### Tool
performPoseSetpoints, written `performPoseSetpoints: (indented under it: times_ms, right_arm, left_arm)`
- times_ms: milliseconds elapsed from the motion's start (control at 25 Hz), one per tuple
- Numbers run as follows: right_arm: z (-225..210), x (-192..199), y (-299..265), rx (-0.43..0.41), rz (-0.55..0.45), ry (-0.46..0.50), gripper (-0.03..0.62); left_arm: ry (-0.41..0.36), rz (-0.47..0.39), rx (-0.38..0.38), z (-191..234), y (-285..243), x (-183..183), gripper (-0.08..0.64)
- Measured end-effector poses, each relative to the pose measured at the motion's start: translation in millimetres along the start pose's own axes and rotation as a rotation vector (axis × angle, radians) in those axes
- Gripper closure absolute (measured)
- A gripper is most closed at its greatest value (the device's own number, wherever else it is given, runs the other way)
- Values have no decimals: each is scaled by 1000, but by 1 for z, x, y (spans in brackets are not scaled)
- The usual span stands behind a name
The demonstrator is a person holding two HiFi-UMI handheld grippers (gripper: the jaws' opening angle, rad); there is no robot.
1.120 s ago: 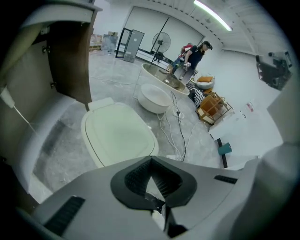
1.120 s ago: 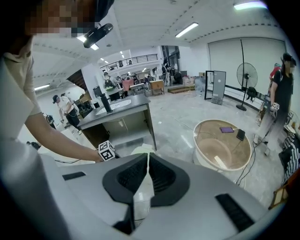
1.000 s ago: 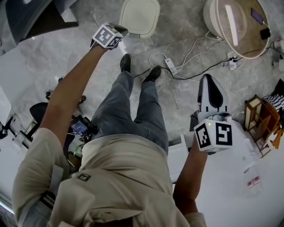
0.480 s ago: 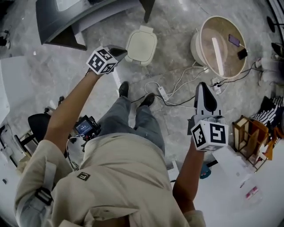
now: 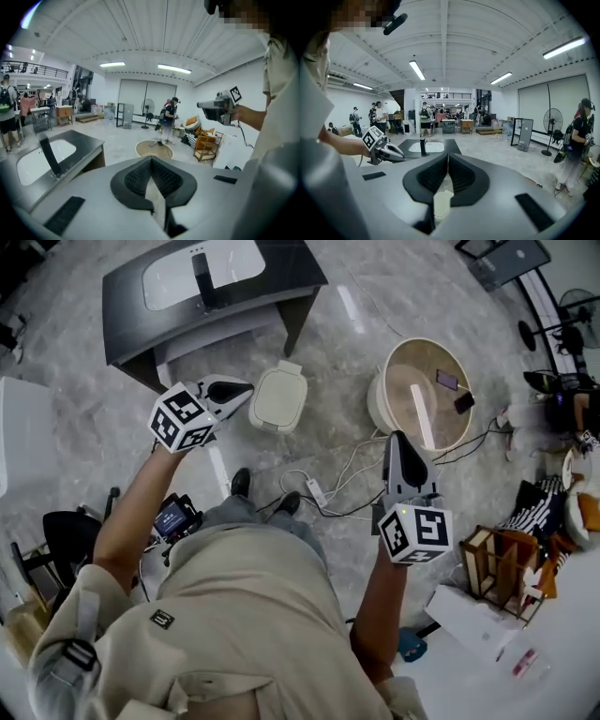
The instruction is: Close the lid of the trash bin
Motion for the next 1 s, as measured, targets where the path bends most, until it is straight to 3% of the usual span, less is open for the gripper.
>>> performPoseSetpoints:
  times_ms: [200, 440, 720, 1000]
  right_arm:
    - [6, -27, 32, -13, -61, -7, 566]
    - [5, -44, 62, -32, -110, -30, 568]
    - [4, -53, 97, -29, -133, -9, 569]
    - [4, -51, 113, -22, -143, -14, 569]
  left_arm:
    - [-60, -188, -93, -14, 68, -81, 546]
    - [-173, -292, -148, -45, 125, -141, 546]
    - [-280, -363, -200, -81, 162, -183, 546]
    - [-306, -381, -202, -92, 167, -192, 546]
Point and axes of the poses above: the fingertips, and each gripper's own axes: y backward along the fingers, z to its left, x out of its underside, the point moved 2 cm from there along y, backward along the fingers, and after that the axes turned 6 degrees about -y, right-handed, at the moved point
